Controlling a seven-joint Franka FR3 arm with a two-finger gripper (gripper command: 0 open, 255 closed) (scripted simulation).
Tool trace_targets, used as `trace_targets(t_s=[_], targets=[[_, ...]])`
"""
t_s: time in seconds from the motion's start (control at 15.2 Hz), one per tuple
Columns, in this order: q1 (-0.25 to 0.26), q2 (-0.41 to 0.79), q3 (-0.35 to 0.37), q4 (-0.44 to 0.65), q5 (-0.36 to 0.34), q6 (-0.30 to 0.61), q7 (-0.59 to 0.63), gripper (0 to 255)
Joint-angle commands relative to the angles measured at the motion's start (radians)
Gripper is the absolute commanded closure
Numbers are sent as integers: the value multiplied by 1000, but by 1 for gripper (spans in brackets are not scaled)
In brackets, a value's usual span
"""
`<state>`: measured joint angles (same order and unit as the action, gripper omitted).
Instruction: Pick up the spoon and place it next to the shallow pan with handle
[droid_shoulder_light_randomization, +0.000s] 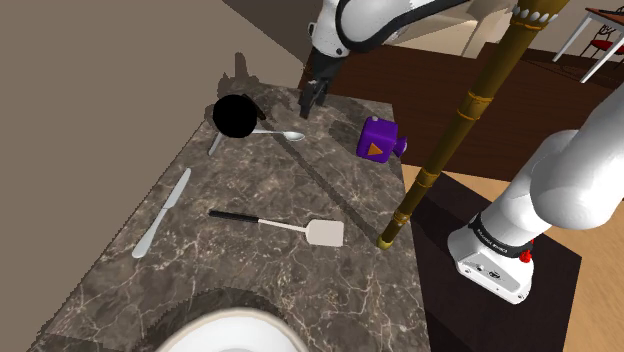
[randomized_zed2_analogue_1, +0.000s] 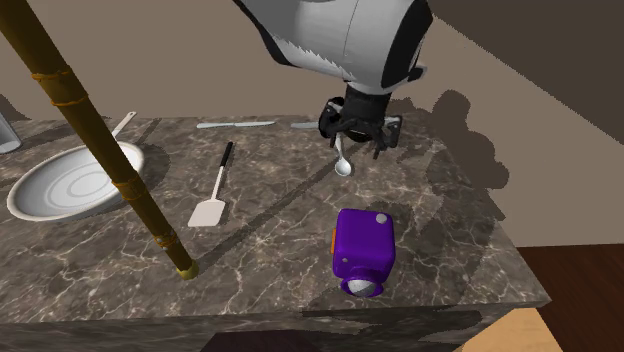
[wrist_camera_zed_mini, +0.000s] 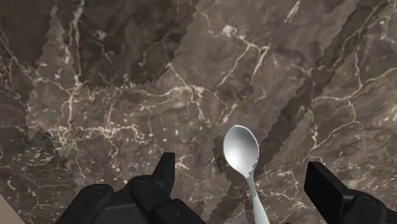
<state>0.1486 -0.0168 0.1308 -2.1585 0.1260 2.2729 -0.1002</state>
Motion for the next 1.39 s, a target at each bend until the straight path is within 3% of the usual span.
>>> trace_targets(t_s=[0.0, 0.53, 1.32], targets=[[9, 66, 9, 48, -5, 38, -13, 0], [52, 316, 39, 269, -46, 132, -46, 0], [64, 393, 36, 274, -58, 204, -38, 0]])
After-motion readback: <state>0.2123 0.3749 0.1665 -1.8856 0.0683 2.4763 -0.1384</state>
